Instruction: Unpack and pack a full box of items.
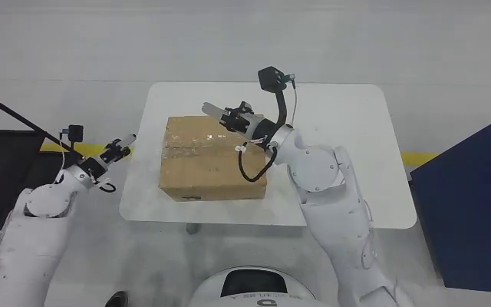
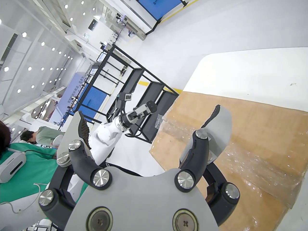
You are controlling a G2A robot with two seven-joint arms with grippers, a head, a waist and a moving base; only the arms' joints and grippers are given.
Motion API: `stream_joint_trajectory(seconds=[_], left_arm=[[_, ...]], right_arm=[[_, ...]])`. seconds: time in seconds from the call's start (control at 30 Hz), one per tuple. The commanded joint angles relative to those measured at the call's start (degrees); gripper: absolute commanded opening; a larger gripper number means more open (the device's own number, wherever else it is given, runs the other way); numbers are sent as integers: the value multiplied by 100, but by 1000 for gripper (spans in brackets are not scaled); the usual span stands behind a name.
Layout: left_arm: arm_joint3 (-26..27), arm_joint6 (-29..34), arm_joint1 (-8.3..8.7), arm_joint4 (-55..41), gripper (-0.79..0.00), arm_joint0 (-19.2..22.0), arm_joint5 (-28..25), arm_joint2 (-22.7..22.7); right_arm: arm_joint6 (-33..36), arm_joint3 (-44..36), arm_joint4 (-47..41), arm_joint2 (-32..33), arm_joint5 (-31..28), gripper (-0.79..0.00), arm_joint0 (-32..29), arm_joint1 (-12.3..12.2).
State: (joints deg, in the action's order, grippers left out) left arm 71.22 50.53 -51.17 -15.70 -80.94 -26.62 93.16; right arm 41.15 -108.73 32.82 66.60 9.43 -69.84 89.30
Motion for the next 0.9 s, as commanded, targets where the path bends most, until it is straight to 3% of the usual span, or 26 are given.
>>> stream_joint_trajectory(seconds=[0.0, 0.1, 0.17, 0.2, 0.27, 0.37, 0.7, 0.8, 0.87], left_arm=[[-344, 1988, 41, -1506, 0, 210, 313, 21], [-647, 2890, 49, -1665, 0, 551, 658, -200], [-900, 3125, 34, -1750, -31, 776, 666, -315], [-1002, 3208, 22, -1808, -234, 870, 649, -371], [-1223, 3096, 5, -1712, -394, 1030, 540, -453], [-1365, 3017, -34, -1649, -431, 1196, 525, -634], [-1629, 2814, -127, -1346, -425, 1638, 581, -1102], [-1704, 2775, -155, -1333, -576, 1733, 590, -1209], [-1738, 2766, -171, -1287, -585, 1786, 583, -1285]], right_arm=[[0, 0, 0, 0, 0, 0, 0, 0], [0, 0, 0, 0, 0, 0, 0, 0], [0, 0, 0, 0, 0, 0, 0, 0], [0, 0, 0, 0, 0, 0, 0, 0], [0, 0, 0, 0, 0, 0, 0, 0], [0, 0, 0, 0, 0, 0, 0, 0], [0, 0, 0, 0, 0, 0, 0, 0], [0, 0, 0, 0, 0, 0, 0, 0], [0, 0, 0, 0, 0, 0, 0, 0]])
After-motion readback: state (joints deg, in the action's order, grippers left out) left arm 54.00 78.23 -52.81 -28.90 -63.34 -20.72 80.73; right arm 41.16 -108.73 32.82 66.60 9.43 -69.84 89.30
